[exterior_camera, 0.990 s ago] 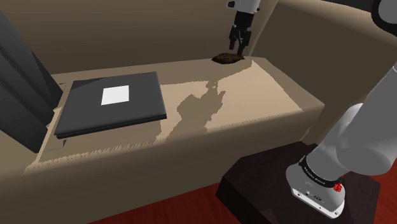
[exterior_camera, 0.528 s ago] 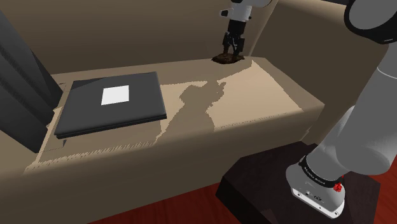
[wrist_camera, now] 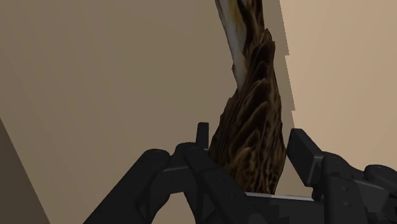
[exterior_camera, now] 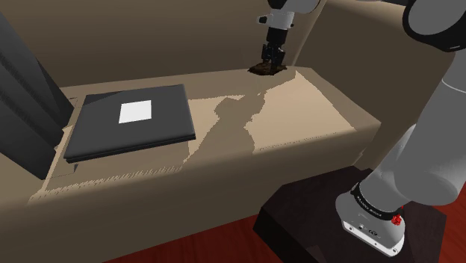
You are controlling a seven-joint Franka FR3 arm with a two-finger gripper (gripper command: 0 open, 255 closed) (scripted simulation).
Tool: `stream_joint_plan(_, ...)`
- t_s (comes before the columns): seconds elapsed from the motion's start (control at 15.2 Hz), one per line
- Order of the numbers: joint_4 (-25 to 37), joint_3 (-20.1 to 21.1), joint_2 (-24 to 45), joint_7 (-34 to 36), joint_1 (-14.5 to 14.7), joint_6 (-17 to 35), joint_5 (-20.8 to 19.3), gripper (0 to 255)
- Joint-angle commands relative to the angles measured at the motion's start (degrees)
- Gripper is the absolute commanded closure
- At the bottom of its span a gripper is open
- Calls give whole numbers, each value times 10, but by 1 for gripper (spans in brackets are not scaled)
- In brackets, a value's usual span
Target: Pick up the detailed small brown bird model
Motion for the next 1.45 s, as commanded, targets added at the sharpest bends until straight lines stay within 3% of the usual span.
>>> stream_joint_plan(0.0, 0, 0, 0, 0, 0, 1, 0, 255)
stream_joint_plan(0.26, 1, 0, 1, 0, 0, -1, 0, 255)
stream_joint_plan(1.39, 108, -4, -7, 22, -6, -112, -6, 255)
